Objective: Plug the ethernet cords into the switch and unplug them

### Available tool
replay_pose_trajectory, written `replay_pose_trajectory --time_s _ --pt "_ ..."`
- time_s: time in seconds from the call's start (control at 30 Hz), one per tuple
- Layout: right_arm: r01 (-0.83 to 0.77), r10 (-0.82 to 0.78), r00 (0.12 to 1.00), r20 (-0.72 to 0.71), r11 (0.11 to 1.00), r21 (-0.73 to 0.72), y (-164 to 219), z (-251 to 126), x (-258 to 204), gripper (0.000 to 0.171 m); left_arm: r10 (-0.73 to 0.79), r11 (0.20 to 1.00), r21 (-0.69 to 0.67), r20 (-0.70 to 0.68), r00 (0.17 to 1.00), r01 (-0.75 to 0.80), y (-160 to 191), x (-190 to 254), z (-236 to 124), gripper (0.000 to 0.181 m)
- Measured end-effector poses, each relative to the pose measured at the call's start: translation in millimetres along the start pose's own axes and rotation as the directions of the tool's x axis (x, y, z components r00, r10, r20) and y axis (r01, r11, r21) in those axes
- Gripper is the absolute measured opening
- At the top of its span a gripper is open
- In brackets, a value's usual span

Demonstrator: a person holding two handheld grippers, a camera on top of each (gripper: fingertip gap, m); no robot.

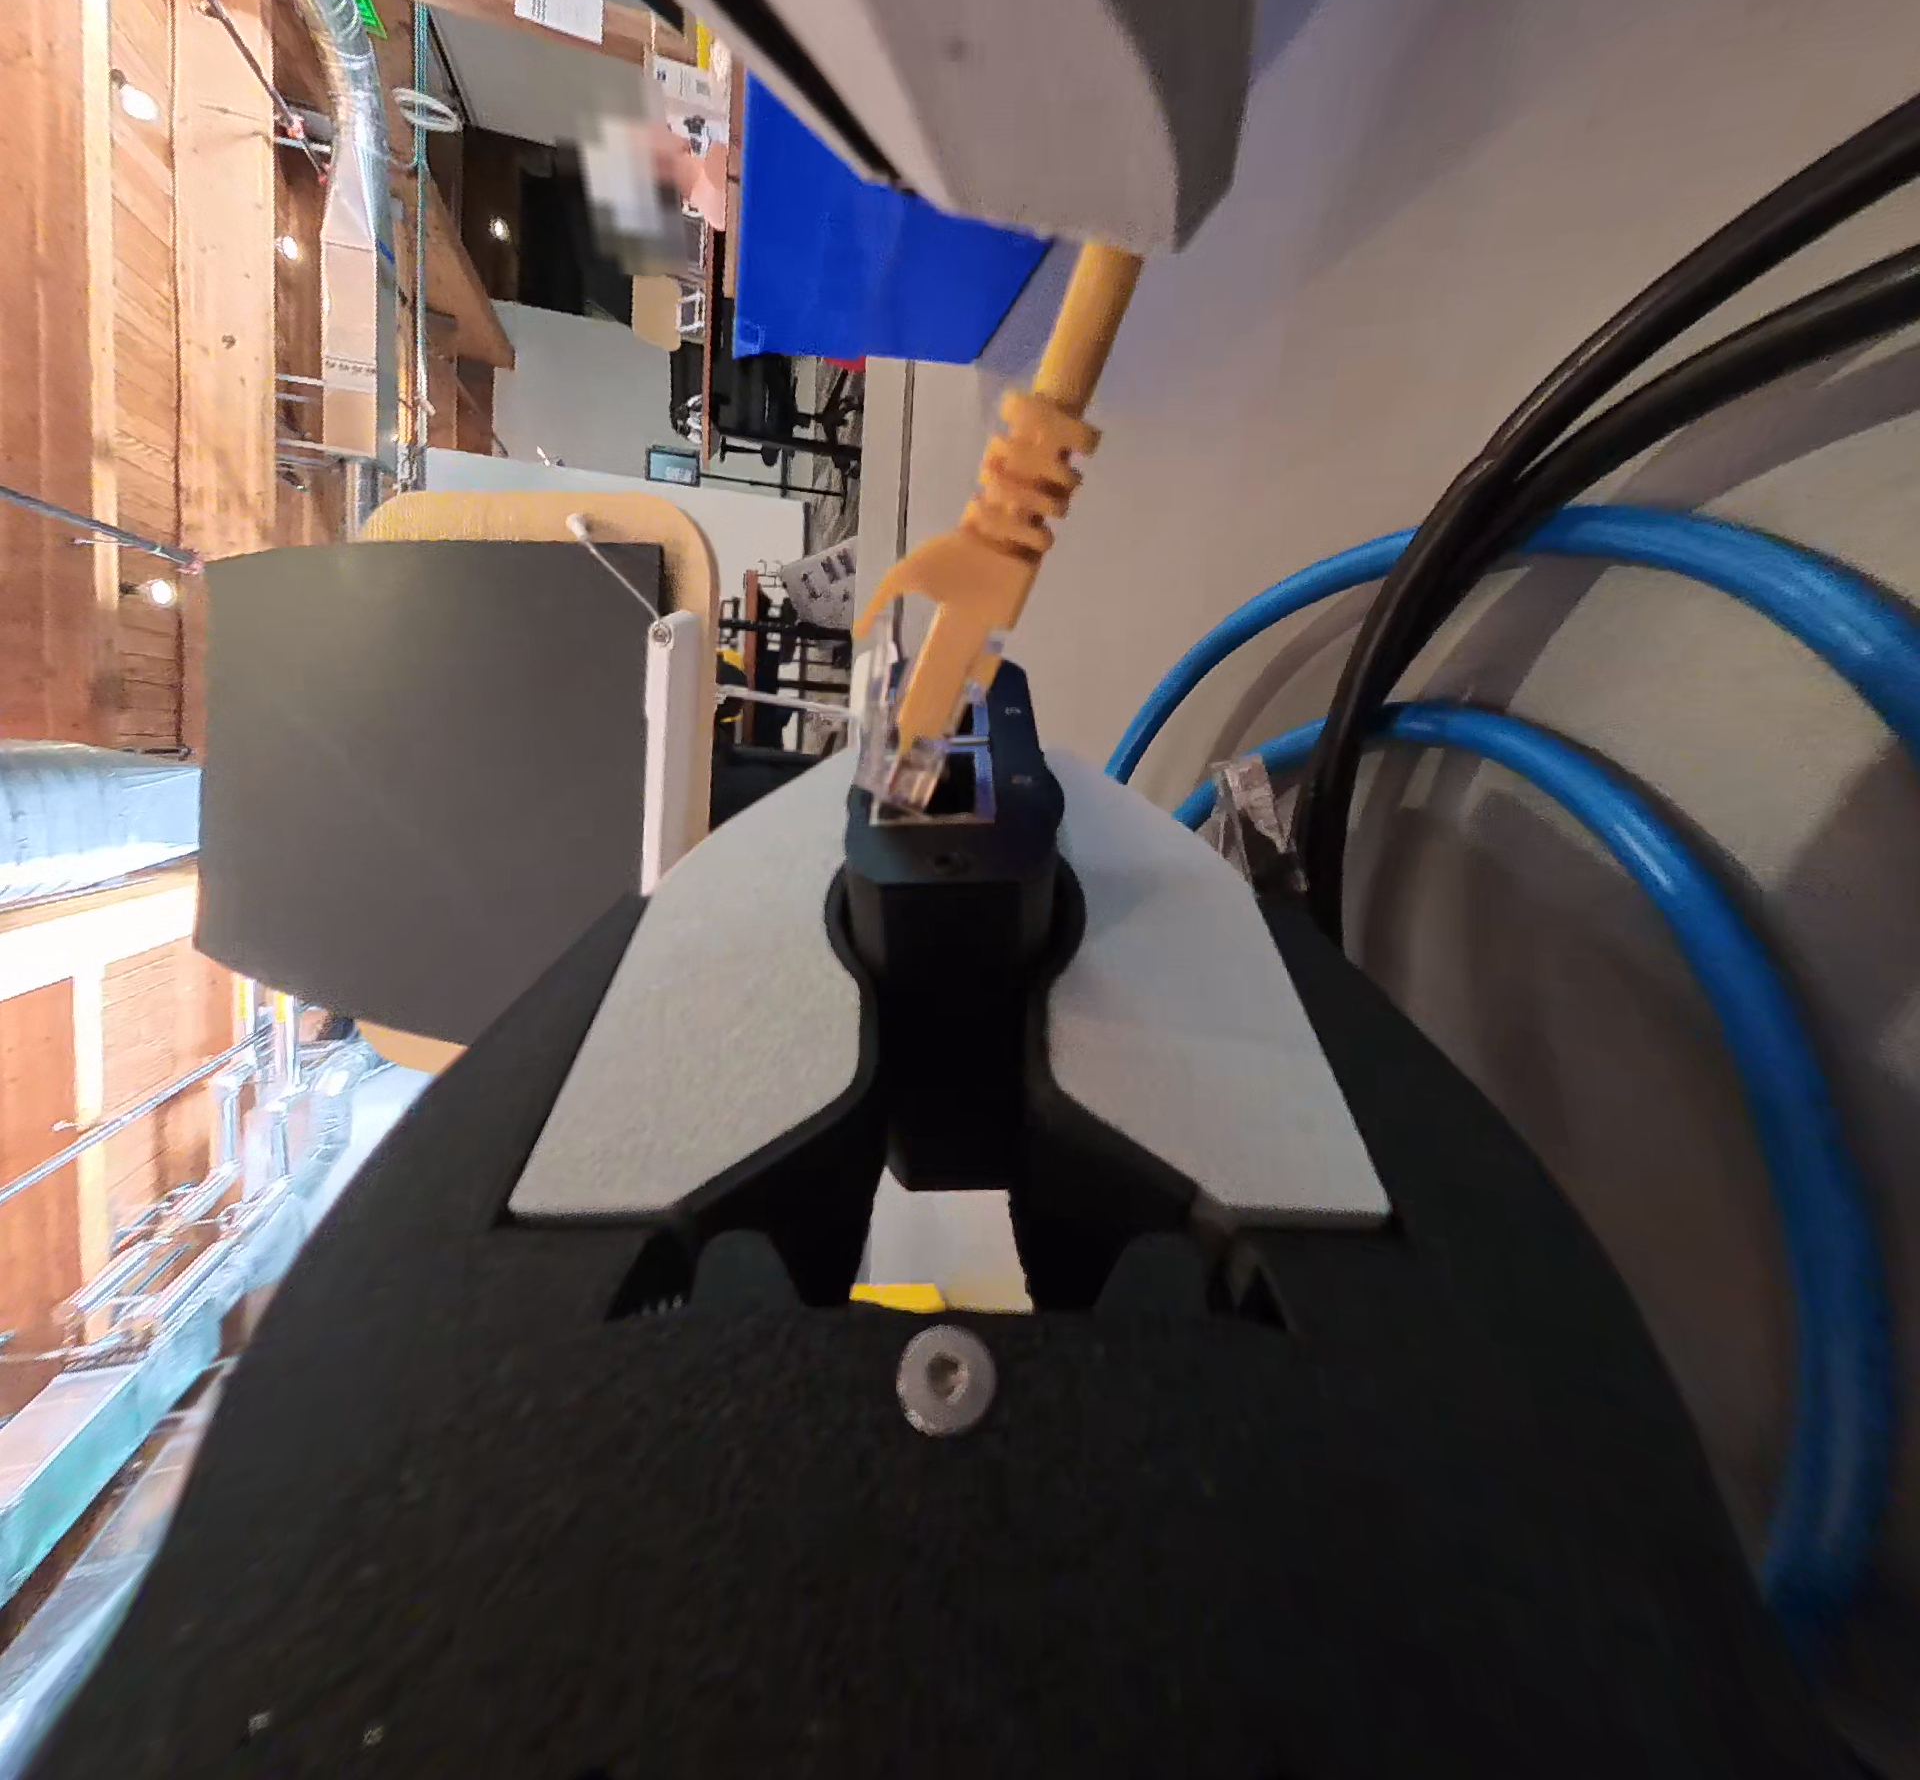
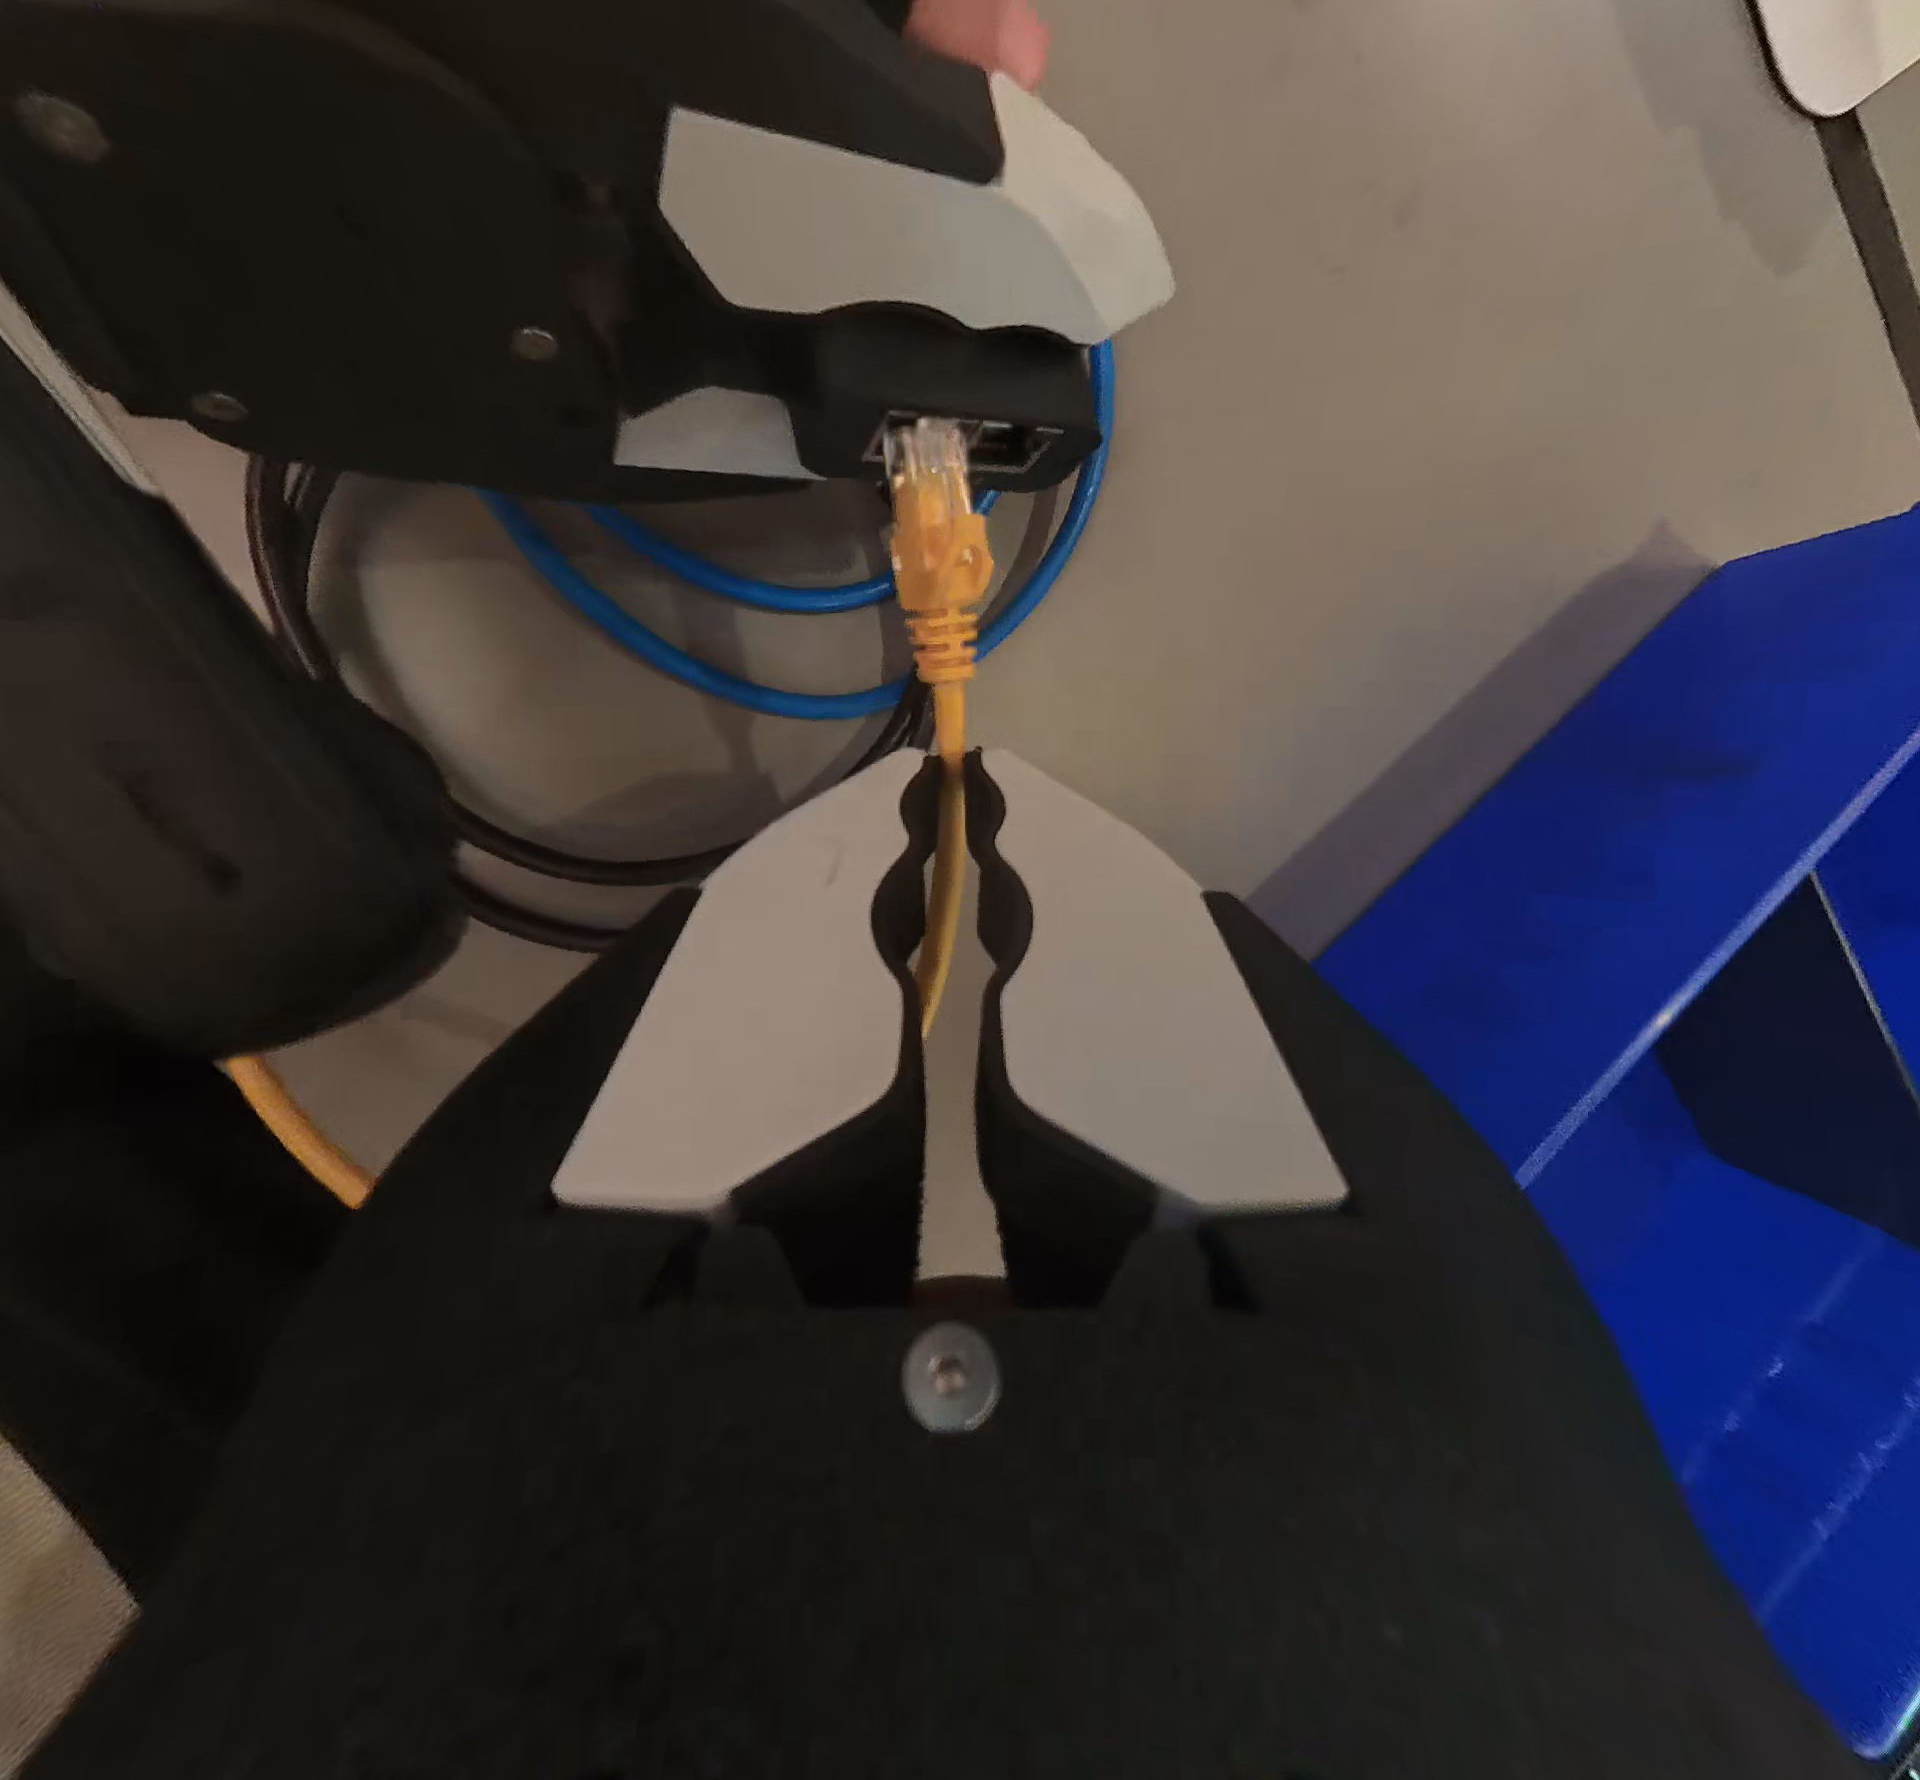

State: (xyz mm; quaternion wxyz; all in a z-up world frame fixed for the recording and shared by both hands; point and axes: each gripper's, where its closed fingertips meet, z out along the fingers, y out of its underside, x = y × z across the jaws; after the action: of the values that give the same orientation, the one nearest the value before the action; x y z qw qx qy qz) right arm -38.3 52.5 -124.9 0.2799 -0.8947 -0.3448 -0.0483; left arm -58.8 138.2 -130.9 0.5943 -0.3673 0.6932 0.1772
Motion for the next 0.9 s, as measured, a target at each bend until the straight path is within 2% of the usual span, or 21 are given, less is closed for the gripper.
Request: replay_pose_trajectory --time_s 0.53,0.77,0.9 --pt "0.049 -0.051 0.998 -0.032 0.996 -0.077 9 12 -1 0.004 0.078 0.996 -0.035 0.005 0.997 -0.078 0 5 3 0.026" --pt "0.072 -0.071 0.997 -0.028 0.996 0.046 -7 -1 1 0.004 0.092 0.994 -0.056 -0.001 0.996 -0.092 7 6 6 0.026" --pt "0.146 -0.143 0.989 -0.035 0.982 0.122 -11 -2 2 0.004 0.071 0.996 -0.049 -0.006 0.997 -0.071 5 6 5 0.026"
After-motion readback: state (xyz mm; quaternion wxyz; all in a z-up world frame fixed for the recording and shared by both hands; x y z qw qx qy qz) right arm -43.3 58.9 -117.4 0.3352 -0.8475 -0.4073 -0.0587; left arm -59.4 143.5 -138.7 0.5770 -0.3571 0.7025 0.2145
